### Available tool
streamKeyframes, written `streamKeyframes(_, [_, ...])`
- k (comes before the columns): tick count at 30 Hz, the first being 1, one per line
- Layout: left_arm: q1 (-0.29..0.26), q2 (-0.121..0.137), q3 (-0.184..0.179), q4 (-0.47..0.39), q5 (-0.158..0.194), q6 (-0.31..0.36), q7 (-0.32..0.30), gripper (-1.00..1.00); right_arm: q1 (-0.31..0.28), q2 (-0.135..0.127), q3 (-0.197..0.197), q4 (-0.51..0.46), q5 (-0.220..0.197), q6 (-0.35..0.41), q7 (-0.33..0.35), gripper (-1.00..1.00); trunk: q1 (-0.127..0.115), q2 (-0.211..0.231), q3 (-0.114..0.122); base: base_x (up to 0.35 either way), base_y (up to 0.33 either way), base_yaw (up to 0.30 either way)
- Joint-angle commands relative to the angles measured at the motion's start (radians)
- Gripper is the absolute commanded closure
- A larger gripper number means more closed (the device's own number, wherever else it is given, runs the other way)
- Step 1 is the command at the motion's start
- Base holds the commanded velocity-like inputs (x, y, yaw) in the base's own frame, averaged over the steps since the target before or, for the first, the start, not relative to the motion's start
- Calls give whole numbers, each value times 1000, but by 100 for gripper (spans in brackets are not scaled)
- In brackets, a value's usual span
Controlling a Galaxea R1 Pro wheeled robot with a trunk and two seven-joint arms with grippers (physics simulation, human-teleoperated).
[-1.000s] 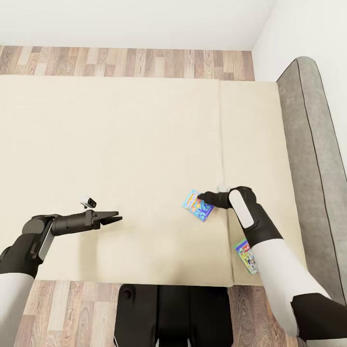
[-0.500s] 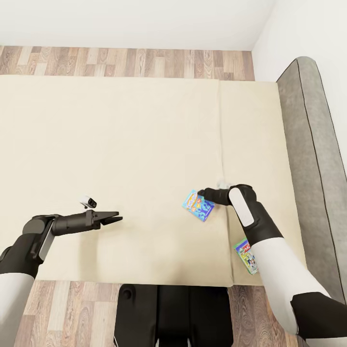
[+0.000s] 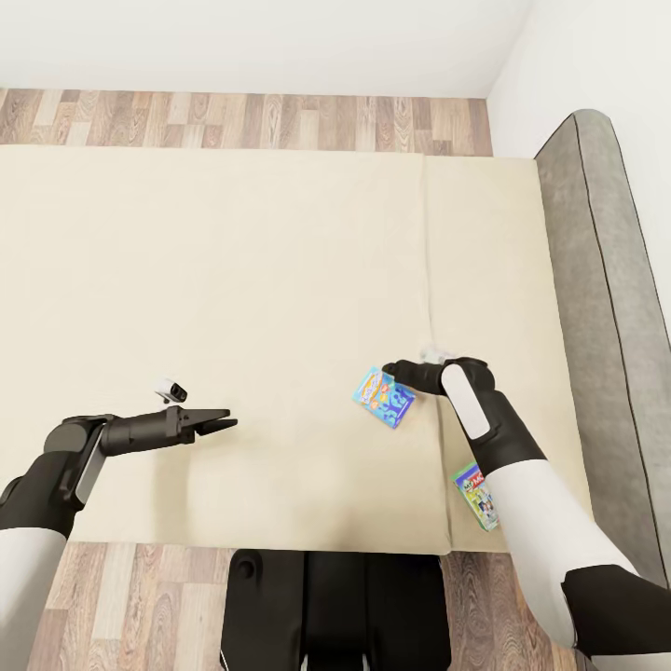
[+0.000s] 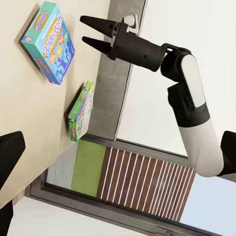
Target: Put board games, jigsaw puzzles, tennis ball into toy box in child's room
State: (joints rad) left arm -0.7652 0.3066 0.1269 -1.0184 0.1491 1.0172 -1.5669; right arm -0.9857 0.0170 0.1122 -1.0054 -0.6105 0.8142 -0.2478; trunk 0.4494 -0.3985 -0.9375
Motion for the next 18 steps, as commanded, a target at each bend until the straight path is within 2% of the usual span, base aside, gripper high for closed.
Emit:
streamKeyframes(1, [0,1,0,0,0,11,-4,-100,0,0,1,0,-11,0,-10,-100,1,-2,-1,0,0,0])
streamKeyframes(9, [0,0,0,0,0,11,-4,-100,-1,4,3,26,-10,-38,-9,-100,1,-2,-1,0,0,0])
streamKeyframes(13, [0,0,1,0,0,11,-4,-100,-1,26,3,54,-4,-50,-8,-100,1,-2,-1,0,0,0])
streamKeyframes(18, [0,1,2,0,0,11,-4,-100,-1,63,13,111,45,-93,-5,-100,1,-2,-1,0,0,0])
